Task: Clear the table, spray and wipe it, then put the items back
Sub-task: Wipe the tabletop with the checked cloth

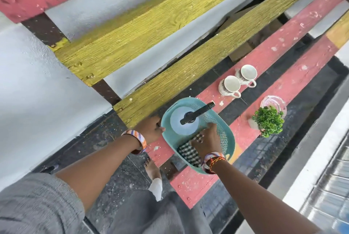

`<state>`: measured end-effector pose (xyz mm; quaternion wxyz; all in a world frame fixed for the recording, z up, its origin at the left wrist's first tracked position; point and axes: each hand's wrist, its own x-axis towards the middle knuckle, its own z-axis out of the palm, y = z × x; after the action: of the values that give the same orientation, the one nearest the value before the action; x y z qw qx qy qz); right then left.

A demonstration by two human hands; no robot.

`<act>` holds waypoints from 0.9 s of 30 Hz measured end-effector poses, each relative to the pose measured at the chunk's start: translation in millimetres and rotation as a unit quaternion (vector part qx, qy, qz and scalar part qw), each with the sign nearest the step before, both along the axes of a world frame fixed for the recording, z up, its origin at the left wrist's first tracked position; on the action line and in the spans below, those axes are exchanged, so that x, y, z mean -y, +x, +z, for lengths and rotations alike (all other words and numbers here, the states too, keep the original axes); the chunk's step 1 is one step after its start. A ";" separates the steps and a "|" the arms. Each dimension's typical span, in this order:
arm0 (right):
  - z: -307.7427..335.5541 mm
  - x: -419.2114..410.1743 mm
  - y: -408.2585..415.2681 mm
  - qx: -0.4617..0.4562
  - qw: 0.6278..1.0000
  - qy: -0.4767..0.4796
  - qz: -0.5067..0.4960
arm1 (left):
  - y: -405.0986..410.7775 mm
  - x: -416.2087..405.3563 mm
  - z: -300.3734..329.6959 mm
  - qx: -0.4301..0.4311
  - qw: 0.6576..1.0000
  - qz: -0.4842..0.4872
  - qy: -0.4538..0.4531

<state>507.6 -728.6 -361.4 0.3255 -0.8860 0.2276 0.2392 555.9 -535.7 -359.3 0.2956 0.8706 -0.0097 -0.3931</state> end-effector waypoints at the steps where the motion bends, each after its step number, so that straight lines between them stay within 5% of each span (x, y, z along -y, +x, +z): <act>1: -2.9 2.2 -4.6 -0.067 0.995 -0.039 0.066 | -2.4 0.1 -0.2 -0.003 1.000 0.006 -0.006; 4: -9.3 -4.6 -11.2 -0.177 0.946 -0.138 0.236 | -9.7 -1.3 -4.6 -0.007 0.999 0.039 -0.026; 12: -15.8 -12.4 -7.4 -0.119 0.903 -0.233 0.342 | -36.1 -15.0 -8.5 0.003 0.999 0.043 -0.025; 18: -0.6 9.1 -5.3 -0.063 0.969 -0.092 0.218 | -57.0 -22.4 5.7 0.015 0.998 0.066 -0.009; 27: 70.3 43.1 -20.7 0.072 0.984 0.146 0.070 | -105.3 21.2 44.9 0.057 0.997 0.027 -0.050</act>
<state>487.0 -771.8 -291.1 0.4489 -0.8578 0.1036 0.2278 450.6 -556.9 -314.3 0.3480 0.8758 -0.0228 -0.3338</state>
